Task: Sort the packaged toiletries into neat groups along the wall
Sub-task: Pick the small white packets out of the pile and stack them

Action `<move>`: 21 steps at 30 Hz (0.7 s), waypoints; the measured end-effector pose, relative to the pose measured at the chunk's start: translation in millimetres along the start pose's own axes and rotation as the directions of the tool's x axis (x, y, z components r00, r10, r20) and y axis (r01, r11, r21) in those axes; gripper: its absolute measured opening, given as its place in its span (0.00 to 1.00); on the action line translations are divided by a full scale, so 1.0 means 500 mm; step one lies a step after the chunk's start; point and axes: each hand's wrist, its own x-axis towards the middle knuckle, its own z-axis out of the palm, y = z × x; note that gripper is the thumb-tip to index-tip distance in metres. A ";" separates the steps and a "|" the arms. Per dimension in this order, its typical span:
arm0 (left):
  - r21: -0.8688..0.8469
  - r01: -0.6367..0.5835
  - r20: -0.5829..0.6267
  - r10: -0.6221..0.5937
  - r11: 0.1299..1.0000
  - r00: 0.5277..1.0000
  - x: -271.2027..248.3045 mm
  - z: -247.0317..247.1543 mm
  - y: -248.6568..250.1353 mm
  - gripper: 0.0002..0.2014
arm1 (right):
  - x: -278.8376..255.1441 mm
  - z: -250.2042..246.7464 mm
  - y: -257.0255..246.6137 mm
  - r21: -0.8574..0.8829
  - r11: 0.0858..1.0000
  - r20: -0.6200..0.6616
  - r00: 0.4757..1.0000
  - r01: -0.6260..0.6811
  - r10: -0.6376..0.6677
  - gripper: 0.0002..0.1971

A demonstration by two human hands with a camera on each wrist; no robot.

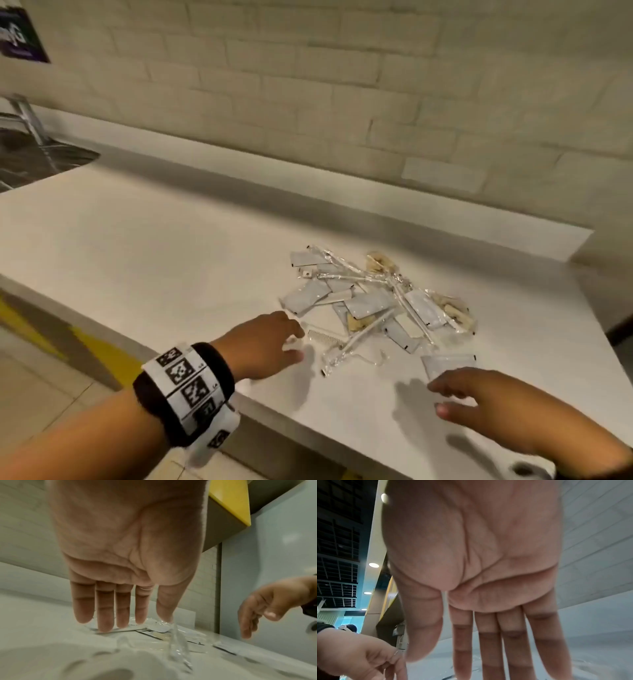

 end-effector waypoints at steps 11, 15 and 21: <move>0.168 0.072 -0.071 -0.061 0.983 0.996 0.245 -0.050 -0.028 0.22 | 0.302 -0.063 -0.079 -0.202 0.978 -0.268 0.957 0.057 -0.112 0.16; 0.112 0.105 -0.126 -0.091 0.988 0.988 0.276 -0.035 -0.043 0.29 | 0.372 -0.035 -0.076 -0.319 0.948 -0.302 0.946 0.012 -0.114 0.20; -0.159 0.040 0.031 -0.036 0.987 0.999 0.305 -0.061 -0.077 0.32 | 0.414 -0.077 -0.084 -0.356 0.930 -0.185 0.982 -0.088 0.022 0.20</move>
